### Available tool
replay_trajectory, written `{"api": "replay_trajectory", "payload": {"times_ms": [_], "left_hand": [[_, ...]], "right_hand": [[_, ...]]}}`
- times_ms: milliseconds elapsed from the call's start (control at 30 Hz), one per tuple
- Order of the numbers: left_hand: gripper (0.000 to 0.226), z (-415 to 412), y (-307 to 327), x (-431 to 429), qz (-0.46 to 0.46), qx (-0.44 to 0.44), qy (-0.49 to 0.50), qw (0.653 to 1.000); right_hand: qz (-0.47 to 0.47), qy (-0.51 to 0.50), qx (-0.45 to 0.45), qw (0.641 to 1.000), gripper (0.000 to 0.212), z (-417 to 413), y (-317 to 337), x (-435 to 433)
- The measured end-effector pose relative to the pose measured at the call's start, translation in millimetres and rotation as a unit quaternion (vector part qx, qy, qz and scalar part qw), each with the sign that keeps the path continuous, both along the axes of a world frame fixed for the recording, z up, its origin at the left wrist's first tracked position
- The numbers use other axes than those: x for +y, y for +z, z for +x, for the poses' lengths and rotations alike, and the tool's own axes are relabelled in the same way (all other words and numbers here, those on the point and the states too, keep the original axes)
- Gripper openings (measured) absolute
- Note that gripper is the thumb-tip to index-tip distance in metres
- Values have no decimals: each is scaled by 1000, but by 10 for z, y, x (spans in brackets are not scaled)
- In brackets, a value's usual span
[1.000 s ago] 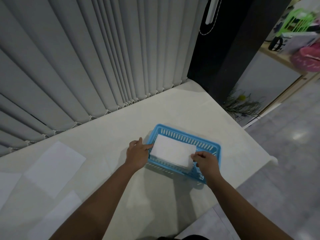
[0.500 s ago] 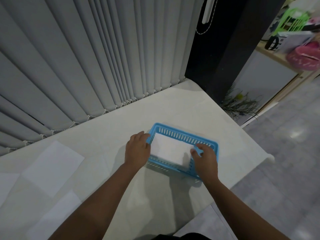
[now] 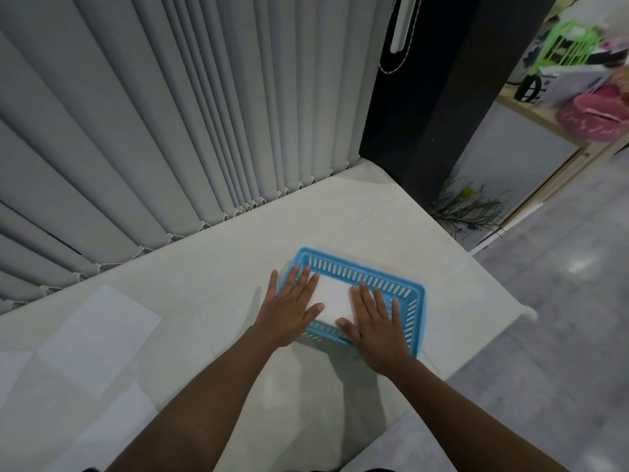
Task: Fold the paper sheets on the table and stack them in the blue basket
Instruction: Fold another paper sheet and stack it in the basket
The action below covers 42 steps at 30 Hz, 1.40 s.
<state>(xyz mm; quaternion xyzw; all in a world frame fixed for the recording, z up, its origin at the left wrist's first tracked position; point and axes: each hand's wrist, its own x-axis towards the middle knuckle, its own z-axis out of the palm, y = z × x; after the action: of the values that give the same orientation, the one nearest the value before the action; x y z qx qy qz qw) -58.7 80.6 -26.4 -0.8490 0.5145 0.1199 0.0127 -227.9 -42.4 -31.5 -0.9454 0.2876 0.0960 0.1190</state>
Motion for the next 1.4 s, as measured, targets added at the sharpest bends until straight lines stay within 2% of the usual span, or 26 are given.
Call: {"api": "replay_trajectory", "payload": {"times_ms": [133, 233, 300, 367, 467, 533, 600, 800, 900, 1033, 1133, 1200, 1267, 1400], "left_hand": [[76, 34, -19, 68, -38, -7, 33, 999], [69, 83, 45, 152, -110, 43, 129, 985], [63, 113, 60, 173, -148, 121, 238, 952], [61, 107, 110, 158, -191, 224, 325, 899], [57, 9, 186, 95, -250, 373, 352, 821], [51, -45, 202, 51, -240, 398, 355, 811], [49, -69, 206, 36, -242, 380, 373, 811], [47, -66, 232, 352, -284, 346, 397, 801], [46, 26, 255, 657, -299, 313, 423, 796], [48, 192, 299, 1101, -297, 285, 464, 785], [50, 315, 326, 1405, -290, 275, 484, 778], [50, 384, 318, 1572, -286, 270, 492, 776], [48, 430, 308, 1701, -275, 261, 493, 783], [46, 459, 289, 1857, -245, 268, 480, 798]], "right_hand": [[8, -40, -34, 999, 88, -61, 73, -28], [9, -147, -130, 981, 83, -198, 152, -116], [28, -247, -178, 952, 80, -317, 164, -194], [133, -352, -199, 905, 78, -387, 167, -235], [277, -412, -234, 836, 88, -380, 95, -239], [326, -436, -260, 798, 92, -395, -138, -282], [330, -425, -268, 799, 86, -402, -338, -335], [341, -375, -298, 809, 77, -147, 54, -101], [352, -333, -310, 818, 57, 68, 85, 75], [372, -304, -290, 828, 76, 389, 124, 422], [385, -285, -295, 827, 57, 527, 200, 718], [392, -283, -298, 823, 53, 573, 182, 871], [398, -286, -299, 819, 60, 599, 175, 1027], [396, -312, -295, 812, 87, 587, -44, 1257]]}}
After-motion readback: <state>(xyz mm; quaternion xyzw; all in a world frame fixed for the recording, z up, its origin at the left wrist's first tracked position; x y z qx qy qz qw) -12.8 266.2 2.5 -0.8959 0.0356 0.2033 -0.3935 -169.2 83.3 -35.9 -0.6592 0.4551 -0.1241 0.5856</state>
